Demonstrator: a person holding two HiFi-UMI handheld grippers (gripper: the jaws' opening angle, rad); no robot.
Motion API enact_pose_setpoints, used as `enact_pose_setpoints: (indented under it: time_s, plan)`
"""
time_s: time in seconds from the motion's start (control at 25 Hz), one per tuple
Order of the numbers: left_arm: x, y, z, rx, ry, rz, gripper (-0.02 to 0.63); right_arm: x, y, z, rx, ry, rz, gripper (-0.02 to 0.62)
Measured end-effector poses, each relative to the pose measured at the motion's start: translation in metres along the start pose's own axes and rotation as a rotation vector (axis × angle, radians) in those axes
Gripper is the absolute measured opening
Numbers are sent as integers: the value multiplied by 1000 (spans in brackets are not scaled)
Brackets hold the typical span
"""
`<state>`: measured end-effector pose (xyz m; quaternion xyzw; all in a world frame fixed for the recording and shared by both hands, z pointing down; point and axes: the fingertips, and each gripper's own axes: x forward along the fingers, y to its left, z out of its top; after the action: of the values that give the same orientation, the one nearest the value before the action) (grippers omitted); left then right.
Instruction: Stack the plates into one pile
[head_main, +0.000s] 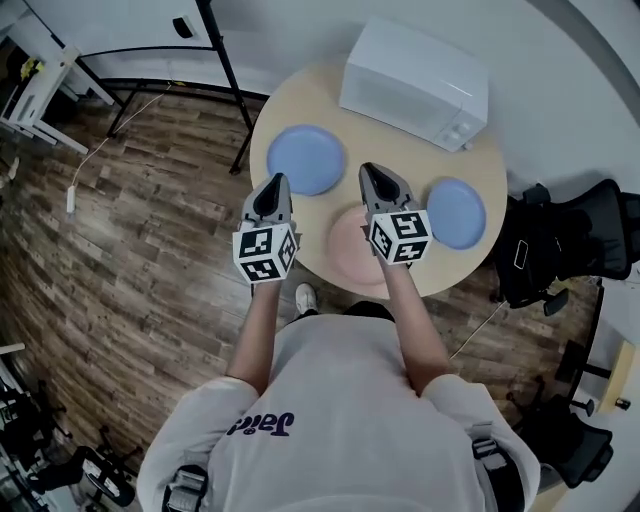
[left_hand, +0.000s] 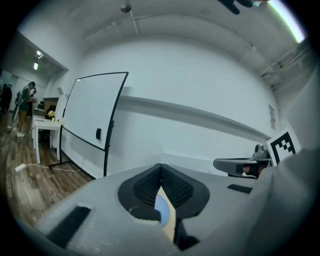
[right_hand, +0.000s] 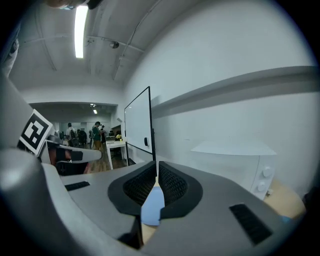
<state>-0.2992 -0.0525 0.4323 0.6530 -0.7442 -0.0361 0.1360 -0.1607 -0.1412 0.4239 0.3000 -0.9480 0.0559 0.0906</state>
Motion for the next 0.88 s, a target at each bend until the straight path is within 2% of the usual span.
enact_pose_setpoints:
  time_s: [0.12, 0.28, 0.36, 0.48, 0.72, 0.88]
  plan:
    - [27, 22, -28, -53, 97, 21, 15, 30, -16, -15, -23, 52, 10, 26]
    - [60, 50, -57, -78, 162, 62, 15, 68, -37, -40, -34, 131, 53, 26]
    - [70, 65, -77, -81, 209, 93, 15, 85, -43, -60, -30, 190, 82, 26]
    - [79, 80, -112, -137, 295, 124, 17, 104, -53, -96, 4, 282, 114, 26]
    - [94, 106, -162, -229, 380, 192, 22, 139, -70, -153, 18, 424, 168, 28]
    - [98, 118, -192, -293, 433, 200, 100, 153, -71, -181, 23, 488, 185, 39]
